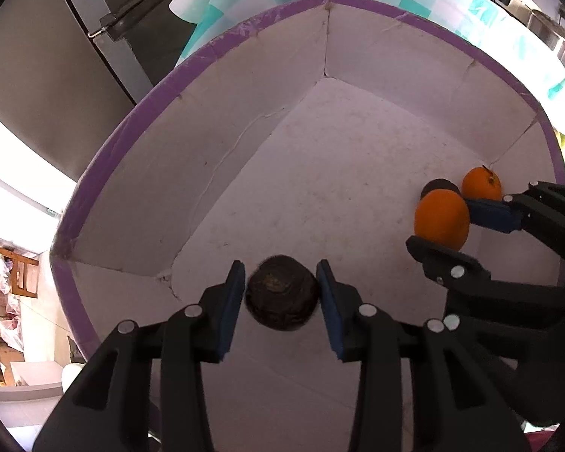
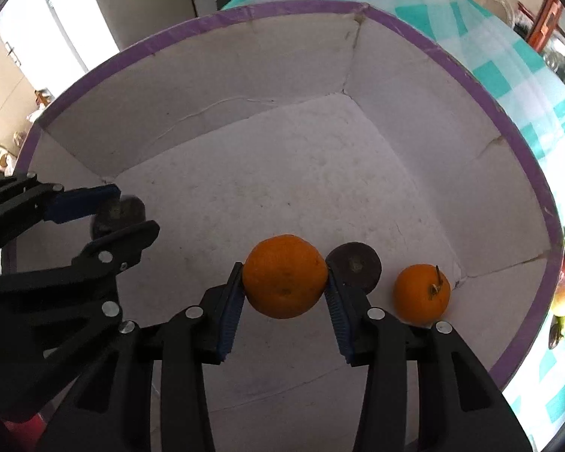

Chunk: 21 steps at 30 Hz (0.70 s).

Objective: Organize fruits
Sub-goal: 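Carry both fruits over the white box and open both tools to drop them, then move both open tools back to the remaining fruits on the cloth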

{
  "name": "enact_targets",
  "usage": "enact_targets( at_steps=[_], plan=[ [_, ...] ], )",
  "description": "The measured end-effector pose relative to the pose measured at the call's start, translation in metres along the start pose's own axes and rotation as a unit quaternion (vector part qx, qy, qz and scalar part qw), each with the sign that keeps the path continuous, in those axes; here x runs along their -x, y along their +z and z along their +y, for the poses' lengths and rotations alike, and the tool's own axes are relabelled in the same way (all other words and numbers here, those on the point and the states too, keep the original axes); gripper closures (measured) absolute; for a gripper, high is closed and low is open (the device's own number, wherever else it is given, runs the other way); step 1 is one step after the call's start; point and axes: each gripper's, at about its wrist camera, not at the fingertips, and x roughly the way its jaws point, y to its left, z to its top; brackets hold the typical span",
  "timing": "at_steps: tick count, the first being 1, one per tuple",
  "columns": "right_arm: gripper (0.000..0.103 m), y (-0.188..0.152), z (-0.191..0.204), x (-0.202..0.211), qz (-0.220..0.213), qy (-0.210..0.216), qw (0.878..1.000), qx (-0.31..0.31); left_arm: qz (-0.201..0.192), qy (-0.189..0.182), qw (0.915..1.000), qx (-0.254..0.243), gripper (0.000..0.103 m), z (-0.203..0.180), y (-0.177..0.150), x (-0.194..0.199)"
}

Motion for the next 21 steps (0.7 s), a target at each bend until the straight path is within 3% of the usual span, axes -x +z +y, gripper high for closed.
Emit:
enact_targets(
  at_steps=[5,11,14,17,19,21],
  plan=[
    [0.055,-0.005,-0.001,0.003,-0.002,-0.015,1.0,-0.01,-0.002,-0.003,1.0,-0.003,0.055,0.001,-0.003,0.004],
    [0.054,-0.018,-0.003,0.013,-0.008,-0.039,0.999,-0.008,-0.009,0.014,0.999,-0.04,0.035,-0.005,-0.008,0.013],
    [0.052,-0.024,0.0,0.038,-0.041,-0.055,0.997,-0.015,-0.034,0.026,0.9985,-0.034,0.017,-0.004,-0.01,0.026],
    [0.043,-0.035,-0.009,0.064,-0.078,-0.056,0.994,-0.053,-0.06,-0.002,0.9981,0.011,0.004,0.009,-0.015,0.042],
    [0.036,-0.042,-0.016,0.082,-0.104,-0.056,0.989,-0.084,-0.077,-0.011,0.9966,0.028,0.003,0.014,-0.02,0.051],
    [0.023,-0.052,-0.022,0.104,-0.141,-0.041,0.984,-0.104,-0.089,-0.012,0.9955,0.031,0.003,0.012,-0.026,0.061]
  ],
)
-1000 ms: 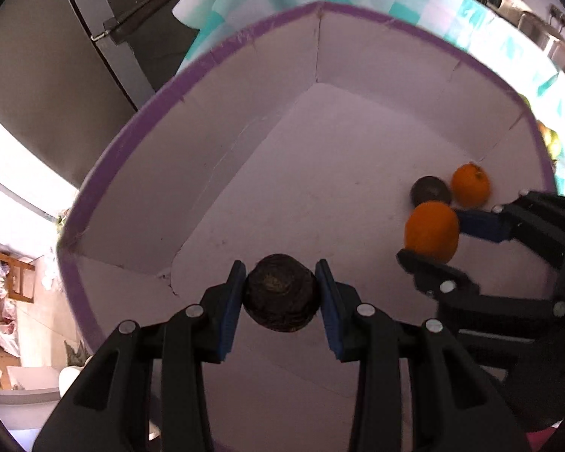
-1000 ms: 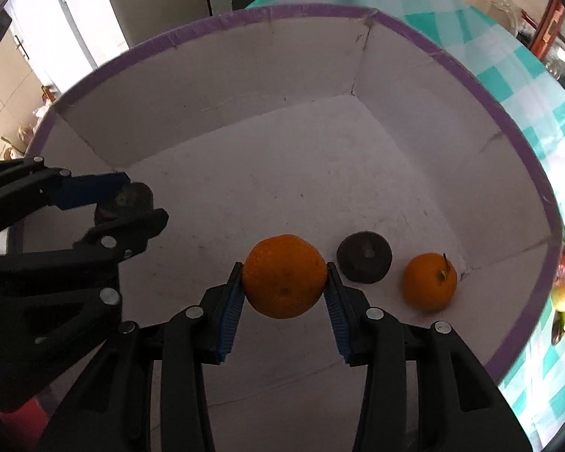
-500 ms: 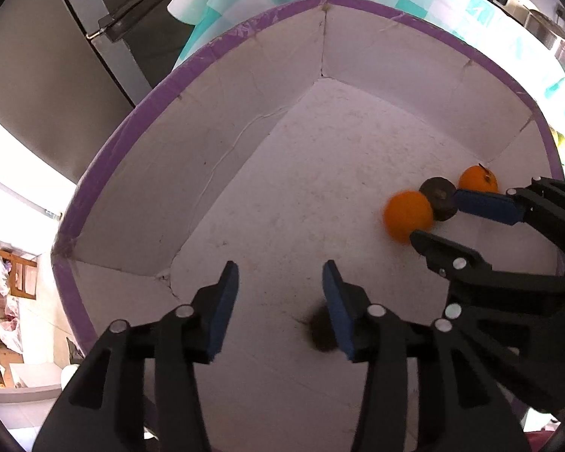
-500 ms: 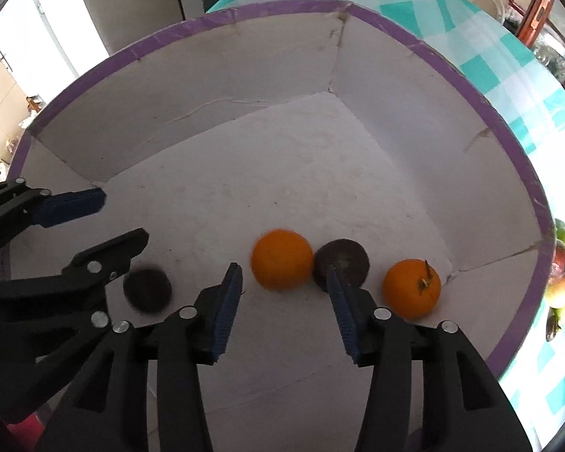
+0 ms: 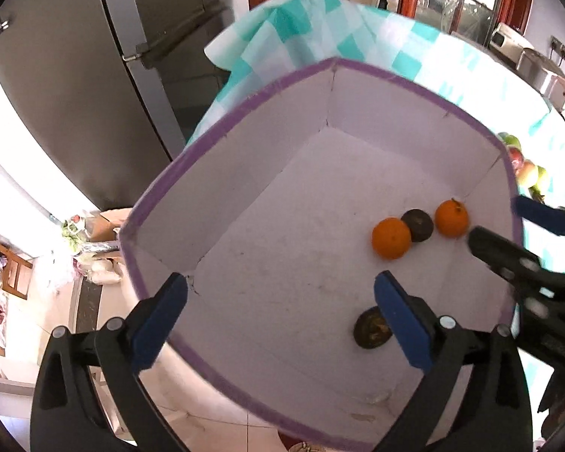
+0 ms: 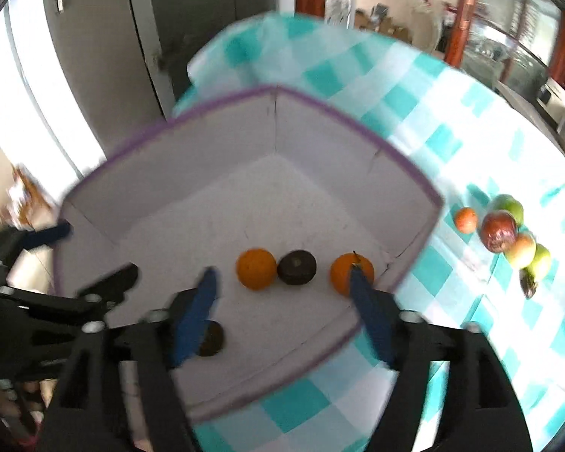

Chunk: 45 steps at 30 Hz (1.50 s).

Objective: Organize fruits
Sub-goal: 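Move both open tools back to the remaining fruits on the cloth, then grasp the brown shriveled fruit with the right tool while the left tool grasps an orange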

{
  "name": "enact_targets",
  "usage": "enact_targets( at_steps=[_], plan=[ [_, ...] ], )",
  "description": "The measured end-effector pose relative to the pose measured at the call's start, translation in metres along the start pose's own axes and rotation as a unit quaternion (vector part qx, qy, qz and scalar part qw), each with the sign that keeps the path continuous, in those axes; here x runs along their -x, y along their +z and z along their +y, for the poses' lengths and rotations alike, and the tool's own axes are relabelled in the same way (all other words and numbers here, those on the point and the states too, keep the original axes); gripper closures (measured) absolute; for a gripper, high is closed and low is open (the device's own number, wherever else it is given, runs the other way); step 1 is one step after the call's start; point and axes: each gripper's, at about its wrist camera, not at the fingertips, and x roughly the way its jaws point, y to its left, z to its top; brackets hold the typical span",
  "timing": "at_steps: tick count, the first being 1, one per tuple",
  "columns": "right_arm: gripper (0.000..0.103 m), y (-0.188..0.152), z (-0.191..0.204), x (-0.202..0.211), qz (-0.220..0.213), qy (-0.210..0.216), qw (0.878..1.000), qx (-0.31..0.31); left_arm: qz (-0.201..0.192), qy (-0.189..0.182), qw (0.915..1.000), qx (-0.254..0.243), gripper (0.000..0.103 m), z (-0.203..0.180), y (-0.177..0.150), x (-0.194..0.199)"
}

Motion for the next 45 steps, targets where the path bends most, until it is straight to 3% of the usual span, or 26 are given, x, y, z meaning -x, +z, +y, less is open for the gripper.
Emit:
enact_targets(
  at_steps=[6,11,14,20,25,29,37,43,44,45],
  plan=[
    [0.02,-0.036,-0.026,0.06,-0.077,-0.025,0.996,-0.044,-0.083,-0.023,0.9961,-0.017,0.003,-0.035,-0.006,0.042],
    [0.019,-0.077,-0.08,0.072,-0.059,-0.076,0.989,-0.11,-0.146,-0.071,0.9845,-0.066,0.002,-0.095,-0.006,0.077],
    [0.019,-0.101,-0.125,0.069,-0.043,-0.105,0.981,-0.158,-0.156,-0.104,0.9759,-0.111,0.002,-0.141,-0.005,0.083],
    [0.019,-0.137,-0.212,0.048,-0.018,-0.136,0.963,-0.234,-0.111,-0.148,0.9638,-0.192,0.002,-0.232,-0.008,0.054],
    [0.019,-0.143,-0.273,0.019,-0.004,-0.147,0.951,-0.274,-0.061,-0.16,0.9581,-0.23,0.002,-0.284,-0.007,0.009],
    [0.019,-0.131,-0.316,-0.01,-0.005,-0.146,0.948,-0.282,-0.031,-0.157,0.9566,-0.243,0.002,-0.307,-0.002,-0.023],
    [0.026,-0.091,-0.376,-0.076,-0.005,-0.149,0.953,-0.265,0.018,-0.14,0.9617,-0.235,0.002,-0.329,0.017,-0.087],
    [0.04,-0.076,-0.387,-0.104,-0.003,-0.159,0.96,-0.232,0.014,-0.139,0.9667,-0.215,0.002,-0.346,0.045,-0.123],
    [0.054,-0.077,-0.385,-0.103,-0.005,-0.164,0.96,-0.226,0.01,-0.136,0.9671,-0.215,0.002,-0.35,0.049,-0.127],
    [0.061,-0.078,-0.383,-0.102,-0.007,-0.172,0.961,-0.219,0.007,-0.133,0.9679,-0.213,0.002,-0.354,0.054,-0.132]
  ],
)
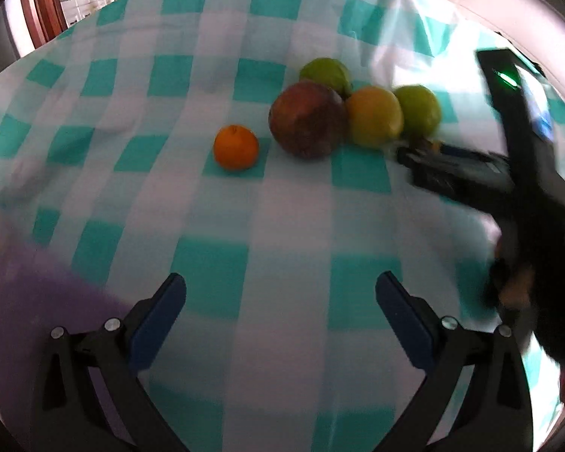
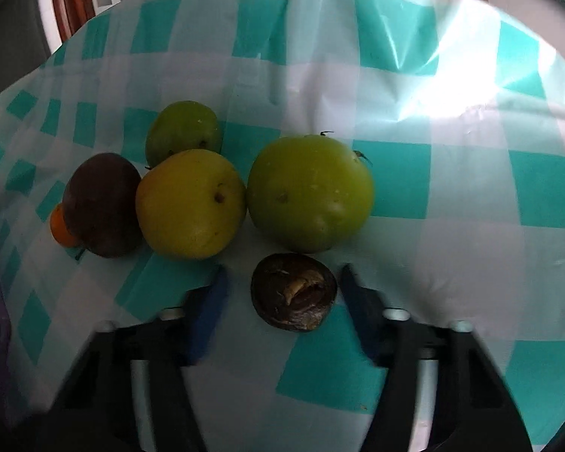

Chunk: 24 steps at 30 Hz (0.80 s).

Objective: Organize fruits
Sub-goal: 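Grasp the brown shriveled fruit with the right tool while the left tool grasps an orange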

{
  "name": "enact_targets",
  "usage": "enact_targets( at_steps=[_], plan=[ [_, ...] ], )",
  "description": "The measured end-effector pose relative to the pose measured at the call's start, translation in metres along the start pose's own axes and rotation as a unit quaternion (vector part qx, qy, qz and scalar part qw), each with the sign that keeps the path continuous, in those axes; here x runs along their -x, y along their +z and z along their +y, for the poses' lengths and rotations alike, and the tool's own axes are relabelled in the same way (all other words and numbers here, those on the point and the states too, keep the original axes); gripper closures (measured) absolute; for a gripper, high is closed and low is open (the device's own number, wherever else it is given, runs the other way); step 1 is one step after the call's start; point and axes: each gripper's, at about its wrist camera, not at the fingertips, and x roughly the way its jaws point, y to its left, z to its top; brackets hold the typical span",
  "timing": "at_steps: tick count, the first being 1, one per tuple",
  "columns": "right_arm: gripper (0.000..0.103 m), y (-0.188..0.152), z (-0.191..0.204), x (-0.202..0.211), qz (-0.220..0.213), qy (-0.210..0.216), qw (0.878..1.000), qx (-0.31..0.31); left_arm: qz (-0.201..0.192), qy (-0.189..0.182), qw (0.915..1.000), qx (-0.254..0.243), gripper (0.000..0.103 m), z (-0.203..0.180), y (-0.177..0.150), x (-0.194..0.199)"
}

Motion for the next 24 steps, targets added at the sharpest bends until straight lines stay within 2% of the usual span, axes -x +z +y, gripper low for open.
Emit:
enact_targets(
  at_steps=[9,14,15,16,18,20,21,22,23,24],
  plan=[
    [0.06,-0.018,-0.015,0.013,-0.005,0.022,0.999,-0.026,-0.031,0.048,0.9968,0.055,0.002,0.024,0.059,-0.05],
    [0.06,-0.019,-0.019,0.014,-0.009,0.03,0.999,-0.03,-0.033,0.029,0.9972,0.061,0.007,0.036,0.073,-0.067],
    [0.06,-0.019,-0.019,0.014,-0.01,0.032,0.999,-0.032,-0.031,0.022,0.9972,0.064,0.011,0.04,0.075,-0.071],
    [0.06,-0.019,-0.02,0.014,-0.011,0.033,0.999,-0.033,-0.029,0.018,0.9972,0.066,0.02,0.043,0.075,-0.073],
    [0.059,-0.019,-0.019,0.013,-0.011,0.037,0.999,-0.036,-0.031,0.029,0.9974,0.058,0.03,0.045,0.077,-0.077],
    [0.059,-0.024,-0.03,0.021,-0.012,0.04,0.998,-0.037,-0.033,0.034,0.9976,0.051,0.036,0.045,0.078,-0.077],
    [0.059,-0.025,-0.033,0.023,-0.012,0.04,0.998,-0.037,-0.036,0.035,0.9974,0.053,0.045,0.046,0.079,-0.077],
    [0.059,-0.026,-0.033,0.024,-0.012,0.04,0.998,-0.037,-0.042,0.025,0.9973,0.055,0.06,0.049,0.08,-0.075],
    [0.058,-0.026,-0.033,0.024,-0.011,0.04,0.998,-0.036,-0.044,0.019,0.9974,0.054,0.065,0.049,0.081,-0.075],
    [0.058,-0.026,-0.034,0.025,-0.011,0.04,0.999,-0.036,-0.043,0.02,0.9975,0.053,0.065,0.049,0.082,-0.075]
  ],
)
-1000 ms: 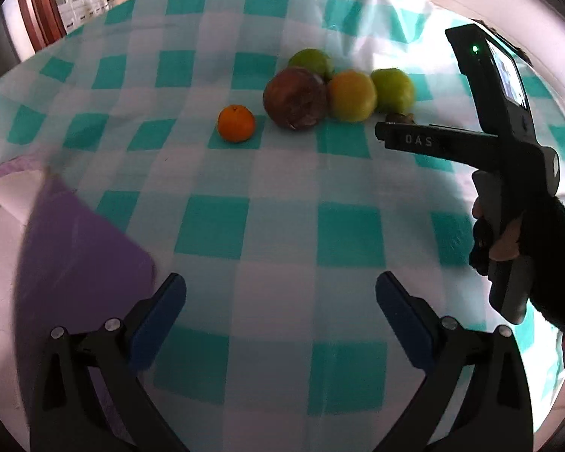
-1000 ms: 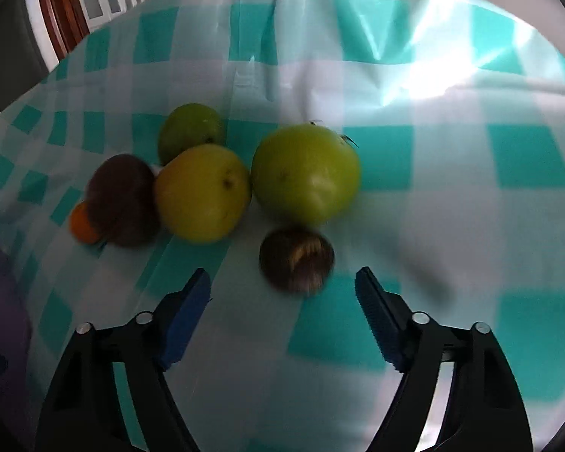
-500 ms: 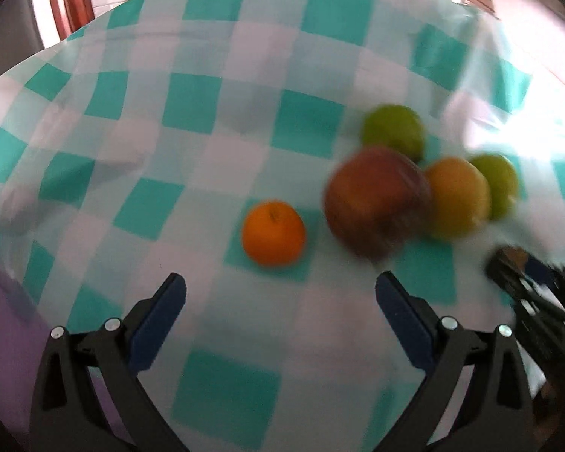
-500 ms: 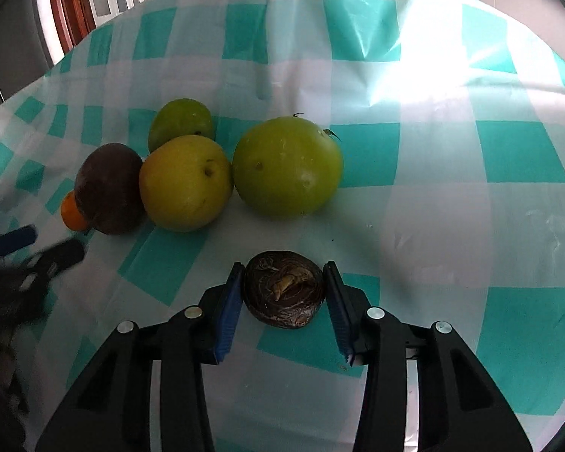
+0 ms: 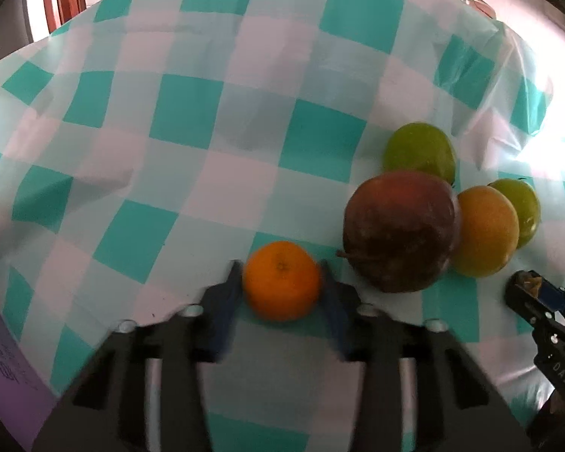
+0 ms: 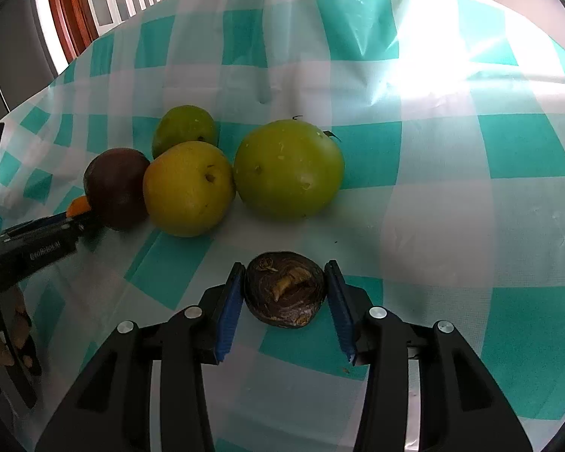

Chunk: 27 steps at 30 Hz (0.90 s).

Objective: Organize fruits
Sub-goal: 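Grasp the brown shriveled fruit with the right tool while the left tool grasps an orange, then carry both fruits into the white box and open both tools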

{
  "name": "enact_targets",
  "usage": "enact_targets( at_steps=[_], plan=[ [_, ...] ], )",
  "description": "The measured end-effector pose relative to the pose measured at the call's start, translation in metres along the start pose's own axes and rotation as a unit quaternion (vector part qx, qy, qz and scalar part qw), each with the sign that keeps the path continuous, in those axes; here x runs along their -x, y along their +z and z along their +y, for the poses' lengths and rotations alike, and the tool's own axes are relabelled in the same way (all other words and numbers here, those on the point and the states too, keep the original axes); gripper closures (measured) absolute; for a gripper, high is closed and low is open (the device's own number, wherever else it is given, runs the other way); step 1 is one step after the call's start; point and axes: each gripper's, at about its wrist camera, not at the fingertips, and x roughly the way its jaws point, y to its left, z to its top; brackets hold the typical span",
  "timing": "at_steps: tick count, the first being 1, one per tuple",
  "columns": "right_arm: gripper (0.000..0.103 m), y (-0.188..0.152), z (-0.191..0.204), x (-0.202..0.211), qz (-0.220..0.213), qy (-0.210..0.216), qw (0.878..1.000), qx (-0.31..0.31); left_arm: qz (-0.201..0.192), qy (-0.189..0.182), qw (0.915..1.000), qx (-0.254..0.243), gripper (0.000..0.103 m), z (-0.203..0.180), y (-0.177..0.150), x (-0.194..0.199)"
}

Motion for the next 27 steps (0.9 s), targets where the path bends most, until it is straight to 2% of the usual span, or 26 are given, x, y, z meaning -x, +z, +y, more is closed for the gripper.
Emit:
enact_targets(
  at_steps=[9,17,27],
  plan=[
    [0.058,0.0,0.001,0.001,0.001,-0.003,1.0,0.002,0.007,-0.011,0.9999,-0.007,0.066,-0.002,-0.01,0.011],
    [0.058,0.004,0.011,-0.005,0.004,-0.009,1.0,0.008,0.017,-0.003,0.9994,-0.029,0.066,-0.018,-0.02,0.018],
    [0.058,0.006,0.019,-0.011,0.006,-0.017,1.0,0.017,0.023,-0.007,0.999,-0.037,0.066,-0.026,-0.047,0.034]
  ],
)
